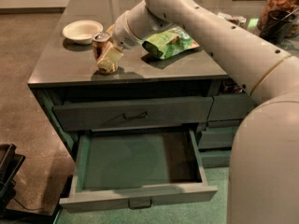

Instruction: Place orange can into middle drawer

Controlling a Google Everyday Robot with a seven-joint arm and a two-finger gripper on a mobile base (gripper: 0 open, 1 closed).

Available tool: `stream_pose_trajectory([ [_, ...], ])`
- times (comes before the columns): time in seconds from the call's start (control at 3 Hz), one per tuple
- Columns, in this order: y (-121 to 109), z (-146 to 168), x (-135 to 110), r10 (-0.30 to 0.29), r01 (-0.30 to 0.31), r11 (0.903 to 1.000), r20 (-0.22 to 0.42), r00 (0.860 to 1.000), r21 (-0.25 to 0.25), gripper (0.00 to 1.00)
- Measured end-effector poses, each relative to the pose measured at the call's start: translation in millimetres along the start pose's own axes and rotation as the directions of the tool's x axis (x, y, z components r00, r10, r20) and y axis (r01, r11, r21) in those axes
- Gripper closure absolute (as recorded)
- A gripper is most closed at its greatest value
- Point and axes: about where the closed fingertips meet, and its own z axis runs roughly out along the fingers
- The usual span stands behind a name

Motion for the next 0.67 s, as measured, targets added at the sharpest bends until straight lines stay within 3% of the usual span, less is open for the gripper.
stream_pose_trajectory([
  [0.33,0.0,-0.1,-0.1,0.000,0.000,1.0000,0.000,1.000,0.000,1.00],
  [0.67,-1.3,-2.5,-2.9,0.000,0.000,1.0000,0.000,1.000,0.000,1.00],
])
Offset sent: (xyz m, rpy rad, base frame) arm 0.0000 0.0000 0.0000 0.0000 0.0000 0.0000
